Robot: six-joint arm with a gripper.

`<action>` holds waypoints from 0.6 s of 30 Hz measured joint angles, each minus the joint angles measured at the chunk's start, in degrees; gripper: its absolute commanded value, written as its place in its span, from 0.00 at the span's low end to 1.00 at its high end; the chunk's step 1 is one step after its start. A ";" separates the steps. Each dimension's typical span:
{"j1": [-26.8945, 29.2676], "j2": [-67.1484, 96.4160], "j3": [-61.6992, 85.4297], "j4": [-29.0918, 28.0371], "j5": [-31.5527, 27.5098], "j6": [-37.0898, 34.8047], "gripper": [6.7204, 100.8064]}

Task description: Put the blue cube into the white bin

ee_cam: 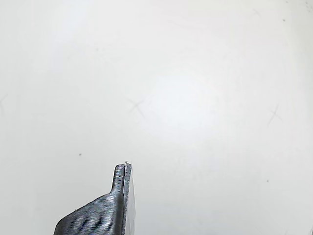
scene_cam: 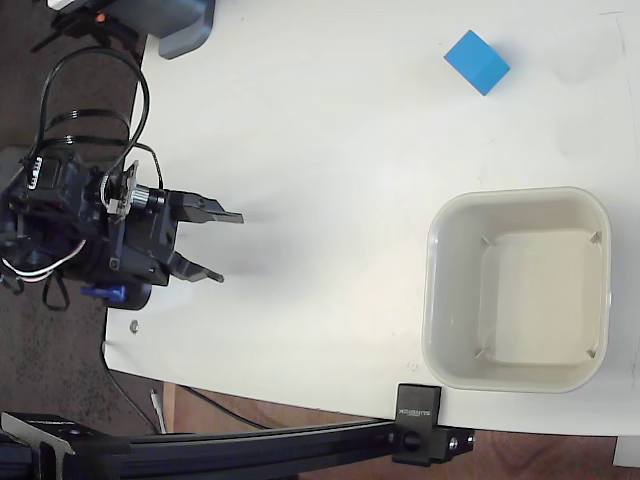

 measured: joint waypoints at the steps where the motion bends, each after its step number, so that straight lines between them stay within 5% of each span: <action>1: 0.09 0.00 0.00 0.00 0.00 0.00 0.99; 18: 1.76 0.00 0.00 0.00 -1.67 -0.26 0.99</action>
